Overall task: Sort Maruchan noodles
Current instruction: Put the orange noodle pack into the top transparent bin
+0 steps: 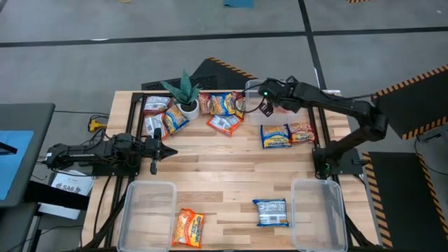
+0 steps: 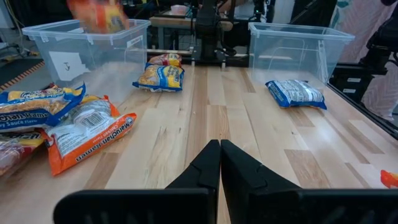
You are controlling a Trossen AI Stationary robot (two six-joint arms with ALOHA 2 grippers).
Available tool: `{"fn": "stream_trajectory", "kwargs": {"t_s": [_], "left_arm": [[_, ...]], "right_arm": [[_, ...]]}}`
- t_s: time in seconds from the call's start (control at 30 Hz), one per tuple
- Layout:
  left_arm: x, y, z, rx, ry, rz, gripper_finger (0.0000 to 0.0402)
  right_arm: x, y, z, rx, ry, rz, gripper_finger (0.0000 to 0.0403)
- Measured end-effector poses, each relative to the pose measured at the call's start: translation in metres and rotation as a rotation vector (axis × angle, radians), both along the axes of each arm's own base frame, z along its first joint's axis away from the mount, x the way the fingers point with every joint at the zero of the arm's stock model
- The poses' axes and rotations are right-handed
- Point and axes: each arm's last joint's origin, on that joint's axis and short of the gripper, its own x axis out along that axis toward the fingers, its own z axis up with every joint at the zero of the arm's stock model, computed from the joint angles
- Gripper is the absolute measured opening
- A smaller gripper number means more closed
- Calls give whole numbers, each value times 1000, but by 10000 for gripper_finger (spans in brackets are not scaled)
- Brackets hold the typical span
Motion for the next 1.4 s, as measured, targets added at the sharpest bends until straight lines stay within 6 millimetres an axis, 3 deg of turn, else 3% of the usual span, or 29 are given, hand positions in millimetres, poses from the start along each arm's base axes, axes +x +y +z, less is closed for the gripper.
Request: {"fn": "stream_trajectory", "kwargs": {"t_s": [0.3,0.47,0.6,0.87,1.03,1.2,1.4], "left_arm": [[0,0,0,0,0,0,0],[0,0,0,0,0,0,0],[0,0,0,0,0,0,0],[0,0,0,0,0,0,0],[0,0,0,0,0,0,0],[0,0,1,1,-8,0,0],[0,0,4,-28,-43,15,0]], "right_arm": [[0,6,3,1,1,33,122],[-1,34,19,127,-177,147,167],[5,71,19,250,-322,332,192],[9,158,-30,313,-499,640,197],[7,194,-52,268,-649,742,194],[3,205,-73,126,-738,761,194],[-12,192,-99,104,-729,716,193]]}}
